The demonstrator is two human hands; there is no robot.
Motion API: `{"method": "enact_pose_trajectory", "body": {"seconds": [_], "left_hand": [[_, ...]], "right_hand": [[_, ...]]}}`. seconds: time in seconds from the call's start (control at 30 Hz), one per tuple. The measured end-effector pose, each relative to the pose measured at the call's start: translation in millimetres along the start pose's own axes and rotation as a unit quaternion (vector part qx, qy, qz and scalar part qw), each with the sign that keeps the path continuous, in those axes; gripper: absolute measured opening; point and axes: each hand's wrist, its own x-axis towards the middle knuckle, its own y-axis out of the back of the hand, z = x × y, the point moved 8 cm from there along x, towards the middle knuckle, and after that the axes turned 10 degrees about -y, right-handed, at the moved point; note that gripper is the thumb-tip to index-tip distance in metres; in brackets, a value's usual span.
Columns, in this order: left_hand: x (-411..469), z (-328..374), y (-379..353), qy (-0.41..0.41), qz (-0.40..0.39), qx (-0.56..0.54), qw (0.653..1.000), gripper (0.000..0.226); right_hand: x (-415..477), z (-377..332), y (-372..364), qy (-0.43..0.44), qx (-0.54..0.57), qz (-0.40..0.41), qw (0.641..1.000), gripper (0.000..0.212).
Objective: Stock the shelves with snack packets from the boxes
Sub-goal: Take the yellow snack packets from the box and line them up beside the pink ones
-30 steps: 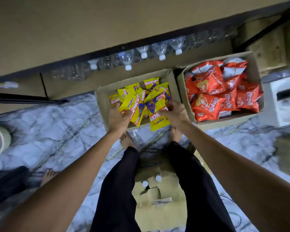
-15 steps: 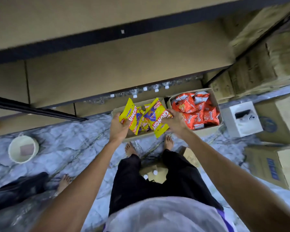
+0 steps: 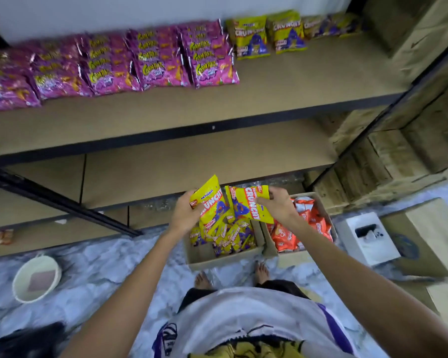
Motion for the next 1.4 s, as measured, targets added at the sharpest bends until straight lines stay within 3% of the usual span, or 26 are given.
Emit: {"method": "enact_pose_trajectory", "body": {"seconds": [0.2, 0.33, 0.53, 0.73, 0.83, 0.9, 0.97, 1.13, 1.2, 1.4], "left_hand": [[31.5, 52.7, 36.8, -0.068, -0.042, -0.018, 0.997, 0.024], [50.6, 86.4, 58.6, -0.111, -0.078, -0.004, 0.991, 0.011], [76.7, 141.7, 83.5, -0.154, -0.114, -0.009, 0.981, 0.009], [116.1, 189.9, 100.4, -0.191, -0.084, -0.008, 0.978, 0.013], [132.4, 217.4, 101.9, -0.217, -0.072, 0.012, 0.973, 0.006], [141.1, 232.1, 102.3, -0.221, -0.069, 0.041, 0.972, 0.021], [155.4, 249.8, 99.5, -0.226, -0.054, 0.078, 0.969, 0.04], [181.0, 283.9, 77.7, -0.229, -0.047, 0.085, 0.969, 0.037], [190.0, 292.0, 71.7, -0.22, -0.041, 0.081, 0.971, 0.028], [216.9, 307.9, 56.3, -0.212, -0.025, 0.069, 0.975, 0.035]], "right_hand": [[-1.3, -66.1, 38.1, 0.085, -0.025, 0.022, 0.996, 0.021], [-13.9, -115.6, 66.2, 0.141, -0.047, 0.044, 0.988, 0.026], [-31.5, -164.2, 99.5, 0.178, -0.085, 0.081, 0.977, 0.011], [-17.3, -192.4, 134.0, 0.181, -0.131, 0.074, 0.972, 0.019], [-5.2, -206.1, 151.7, 0.183, -0.167, 0.038, 0.968, 0.006], [-0.2, -216.1, 163.6, 0.193, -0.186, 0.022, 0.963, 0.006], [7.2, -225.3, 183.9, 0.207, -0.21, 0.037, 0.955, 0.01], [33.6, -237.5, 227.3, 0.2, -0.24, 0.084, 0.946, 0.021], [41.2, -244.0, 243.5, 0.205, -0.225, 0.109, 0.946, 0.023], [68.4, -246.2, 277.0, 0.223, -0.159, 0.171, 0.946, 0.019]]}}
